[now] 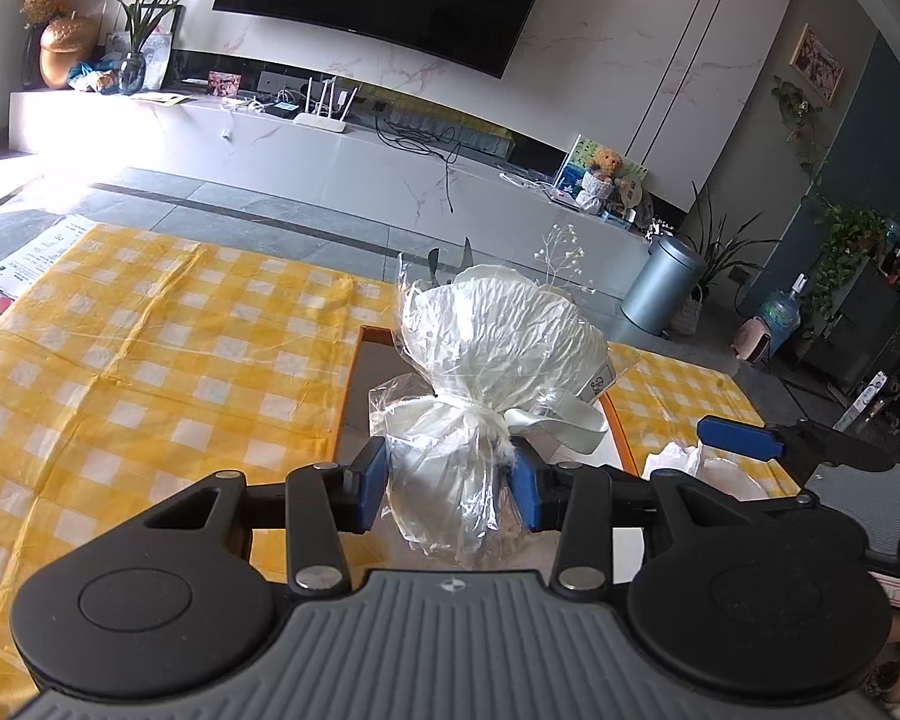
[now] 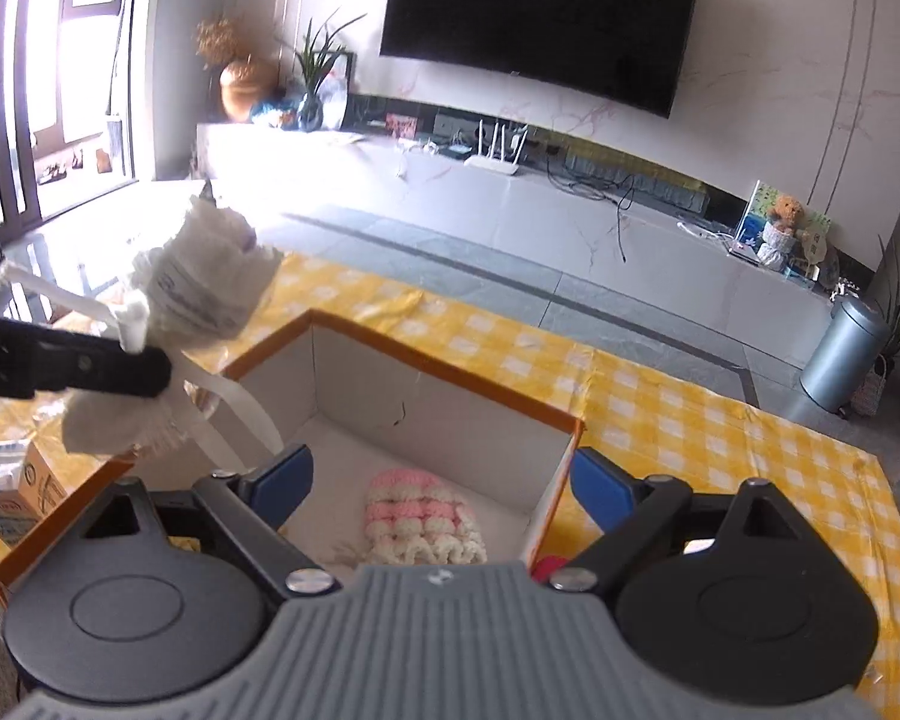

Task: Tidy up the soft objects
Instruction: 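Lower the plastic-wrapped bundle into the white box and open the left gripper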

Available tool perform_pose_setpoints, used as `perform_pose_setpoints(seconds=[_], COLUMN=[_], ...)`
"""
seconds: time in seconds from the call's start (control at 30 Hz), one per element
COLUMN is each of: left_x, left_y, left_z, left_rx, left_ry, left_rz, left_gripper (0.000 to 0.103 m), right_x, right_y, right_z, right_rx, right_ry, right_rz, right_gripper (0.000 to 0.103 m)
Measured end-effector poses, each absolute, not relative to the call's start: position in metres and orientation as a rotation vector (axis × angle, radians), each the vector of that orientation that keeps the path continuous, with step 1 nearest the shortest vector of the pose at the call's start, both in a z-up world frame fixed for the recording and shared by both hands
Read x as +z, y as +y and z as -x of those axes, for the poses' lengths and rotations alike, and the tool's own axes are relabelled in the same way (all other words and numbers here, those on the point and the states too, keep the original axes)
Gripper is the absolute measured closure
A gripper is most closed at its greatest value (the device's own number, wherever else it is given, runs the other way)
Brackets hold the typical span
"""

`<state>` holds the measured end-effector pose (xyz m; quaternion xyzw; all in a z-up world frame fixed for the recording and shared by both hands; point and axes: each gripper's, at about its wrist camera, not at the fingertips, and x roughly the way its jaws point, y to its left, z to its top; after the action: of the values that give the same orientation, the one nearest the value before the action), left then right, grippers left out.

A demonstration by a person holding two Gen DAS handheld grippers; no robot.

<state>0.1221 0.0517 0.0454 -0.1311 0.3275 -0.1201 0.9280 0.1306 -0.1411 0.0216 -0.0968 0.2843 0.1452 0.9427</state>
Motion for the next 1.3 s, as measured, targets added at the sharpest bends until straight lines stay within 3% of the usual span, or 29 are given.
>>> perform_pose_setpoints(seconds=[0.17, 0.43, 0.77, 0.87, 0.93, 1.0, 1.07, 1.3], left_x=[0.026, -0.03, -0.043, -0.042, -0.04, -0.034, -0.026, 0.0], left_y=[0.013, -0.019, -0.025, -0.028, -0.031, -0.034, -0.032, -0.023], left_z=[-0.135, -0.162, -0.166, -0.163, -0.16, -0.155, -0.15, -0.139], left_rx=[-0.307, -0.262, -0.162, -0.154, -0.155, -0.177, -0.196, -0.152], left_ry=[0.704, 0.845, 0.937, 0.937, 0.916, 0.885, 0.859, 0.776], left_rz=[0.227, 0.14, 0.076, 0.042, 0.012, 0.002, 0.022, 0.02], left_gripper=[0.055, 0.055, 0.054, 0.048, 0.039, 0.021, 0.015, 0.013], right_x=[0.019, -0.004, -0.004, -0.005, -0.007, -0.008, -0.01, -0.006], right_y=[-0.179, -0.215, -0.207, -0.202, -0.198, -0.198, -0.194, -0.196], right_z=[-0.12, -0.137, -0.136, -0.136, -0.137, -0.138, -0.137, -0.139], right_rx=[0.267, 0.162, 0.237, 0.245, 0.251, 0.257, 0.26, 0.269], right_ry=[0.492, 0.572, 0.573, 0.583, 0.59, 0.597, 0.602, 0.597], right_rz=[0.044, -0.045, -0.058, -0.032, -0.024, -0.009, 0.013, -0.018], right_gripper=[0.012, 0.012, 0.012, 0.012, 0.012, 0.012, 0.012, 0.012])
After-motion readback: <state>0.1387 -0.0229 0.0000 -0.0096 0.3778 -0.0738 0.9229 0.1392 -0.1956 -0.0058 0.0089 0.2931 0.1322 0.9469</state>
